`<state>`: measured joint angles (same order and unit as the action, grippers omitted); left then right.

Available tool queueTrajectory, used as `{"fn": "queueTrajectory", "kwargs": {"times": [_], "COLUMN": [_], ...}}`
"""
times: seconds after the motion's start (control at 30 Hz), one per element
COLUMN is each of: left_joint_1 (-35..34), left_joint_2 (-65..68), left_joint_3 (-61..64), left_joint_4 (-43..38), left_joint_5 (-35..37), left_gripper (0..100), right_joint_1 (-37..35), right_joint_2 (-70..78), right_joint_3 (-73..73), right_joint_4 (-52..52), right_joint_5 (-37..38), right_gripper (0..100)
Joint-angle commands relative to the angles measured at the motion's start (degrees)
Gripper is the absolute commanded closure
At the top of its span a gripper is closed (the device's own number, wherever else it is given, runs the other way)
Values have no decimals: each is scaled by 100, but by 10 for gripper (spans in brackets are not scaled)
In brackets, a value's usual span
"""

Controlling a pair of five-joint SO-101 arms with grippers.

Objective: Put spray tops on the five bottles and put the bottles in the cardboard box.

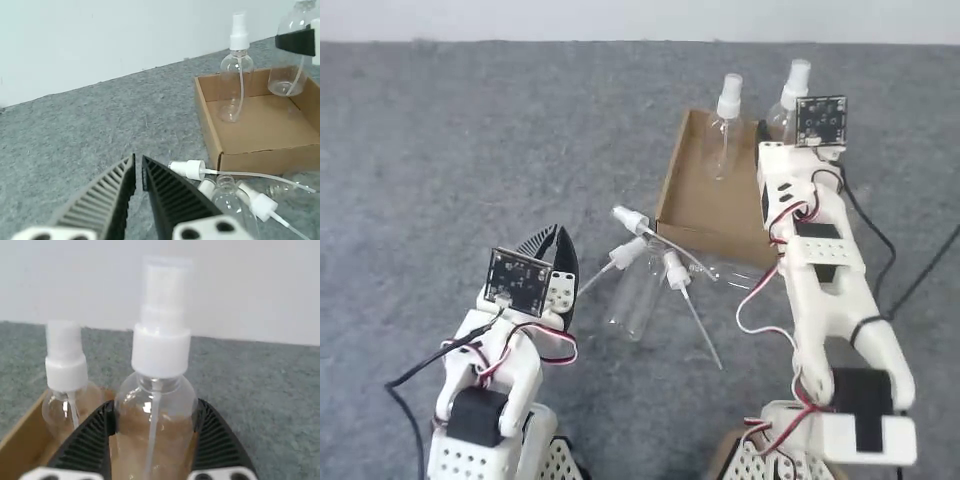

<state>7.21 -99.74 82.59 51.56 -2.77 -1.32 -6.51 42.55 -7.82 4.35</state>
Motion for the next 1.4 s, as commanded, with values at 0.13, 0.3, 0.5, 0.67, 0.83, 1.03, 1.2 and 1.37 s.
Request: {"fn": "queueTrajectory", "kwargs": {"times": [0.13, 0.3, 0.5, 0.67, 0.83, 1.03, 1.2, 1.37], "left_joint_1": [0, 0, 9, 9, 9, 9, 0, -9], "left_joint_2": [-97, -97, -97, -97, -97, -97, -97, -97], "left_joint_3": [-40, -40, -31, -31, -31, -31, -31, -31], "left_joint_4": [-158, -158, -158, -158, -158, -158, -158, -158], "left_joint_5": [97, 97, 97, 97, 97, 97, 97, 97], "left_gripper": [989, 989, 989, 989, 989, 989, 989, 989], "right_joint_1": [242, 295, 268, 268, 251, 154, 136, 136], "right_joint_2": [523, 971, 1402, 1622, 1736, 1736, 1736, 1736], "right_joint_3": [-624, -835, -879, -879, -879, -844, -844, -835], "right_joint_4": [-523, -787, -1253, -1429, -1490, -1464, -1455, -1455], "right_joint_5": [62, 53, 53, 53, 53, 79, 97, 97], "right_gripper": [992, 992, 992, 992, 992, 988, 988, 987]}}
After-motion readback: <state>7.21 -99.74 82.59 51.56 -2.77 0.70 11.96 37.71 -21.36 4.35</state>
